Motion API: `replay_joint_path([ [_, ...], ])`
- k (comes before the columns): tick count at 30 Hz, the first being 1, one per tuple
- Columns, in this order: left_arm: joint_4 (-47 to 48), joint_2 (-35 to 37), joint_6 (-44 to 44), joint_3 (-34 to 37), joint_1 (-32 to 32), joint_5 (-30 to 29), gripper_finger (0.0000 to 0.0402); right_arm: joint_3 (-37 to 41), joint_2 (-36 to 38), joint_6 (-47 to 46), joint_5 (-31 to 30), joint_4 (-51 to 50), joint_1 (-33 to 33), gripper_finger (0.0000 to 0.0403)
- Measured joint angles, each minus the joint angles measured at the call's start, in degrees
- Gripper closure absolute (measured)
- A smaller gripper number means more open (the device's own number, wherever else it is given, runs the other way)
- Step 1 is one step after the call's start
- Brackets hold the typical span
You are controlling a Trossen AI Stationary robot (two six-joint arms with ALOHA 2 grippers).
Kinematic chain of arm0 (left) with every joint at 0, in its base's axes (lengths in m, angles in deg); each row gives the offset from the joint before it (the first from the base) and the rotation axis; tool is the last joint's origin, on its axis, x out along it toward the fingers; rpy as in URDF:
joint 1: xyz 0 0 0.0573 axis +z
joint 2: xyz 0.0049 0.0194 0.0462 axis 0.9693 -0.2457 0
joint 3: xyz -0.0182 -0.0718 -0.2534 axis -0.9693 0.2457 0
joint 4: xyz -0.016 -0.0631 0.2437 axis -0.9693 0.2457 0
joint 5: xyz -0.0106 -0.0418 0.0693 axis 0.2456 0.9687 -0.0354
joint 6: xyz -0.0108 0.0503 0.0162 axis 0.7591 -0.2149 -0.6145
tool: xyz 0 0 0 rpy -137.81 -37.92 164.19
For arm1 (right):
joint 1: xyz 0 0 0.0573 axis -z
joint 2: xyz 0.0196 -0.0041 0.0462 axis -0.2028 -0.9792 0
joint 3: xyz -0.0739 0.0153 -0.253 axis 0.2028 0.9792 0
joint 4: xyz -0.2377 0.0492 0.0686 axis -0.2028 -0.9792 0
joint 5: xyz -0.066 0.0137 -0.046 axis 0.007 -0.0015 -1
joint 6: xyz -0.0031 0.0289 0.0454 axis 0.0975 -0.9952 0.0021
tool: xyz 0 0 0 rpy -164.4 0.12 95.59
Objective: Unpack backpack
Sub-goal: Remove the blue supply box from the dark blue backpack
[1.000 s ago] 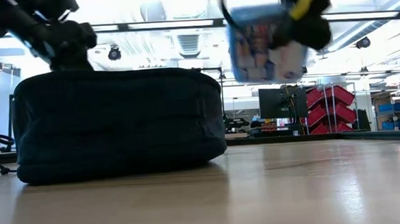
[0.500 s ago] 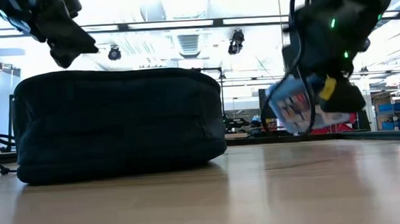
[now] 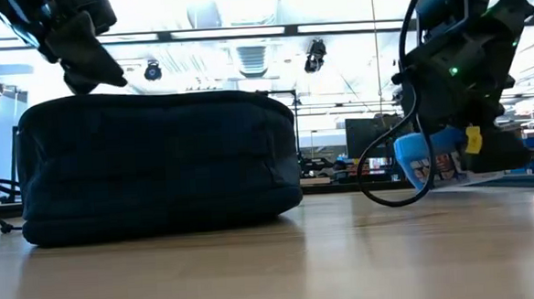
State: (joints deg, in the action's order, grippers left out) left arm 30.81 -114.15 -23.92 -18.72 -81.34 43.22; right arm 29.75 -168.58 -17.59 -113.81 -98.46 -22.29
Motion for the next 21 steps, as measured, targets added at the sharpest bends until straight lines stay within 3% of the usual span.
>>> replay_joint_path([
  [5,18.3,-3.4,8.1,-7.2,0.0,-3.4,0.0322,-0.3,2.6,1.7,5.5,-0.3,-0.1,0.0111],
  [9,24.7,-6.3,12.4,-8.4,0.0,-1.7,0.0322,-1.6,5.6,1.7,10.1,-0.6,-0.7,0.0082],
  [13,25.4,-9.2,15.7,-6.1,0.0,2.6,0.0322,-4.2,7.4,1.7,11.7,-2.1,-1.8,0.0065],
  [18,25.6,-12.7,21.0,-2.6,-0.1,13.4,0.0322,-8.1,8.2,2.0,15.2,-5.7,-2.8,0.0065],
  [21,25.5,-14.5,22.5,-1.4,-0.9,16.9,0.0322,-10.3,8.2,1.0,17.6,-5.8,-3.4,0.0067],
])
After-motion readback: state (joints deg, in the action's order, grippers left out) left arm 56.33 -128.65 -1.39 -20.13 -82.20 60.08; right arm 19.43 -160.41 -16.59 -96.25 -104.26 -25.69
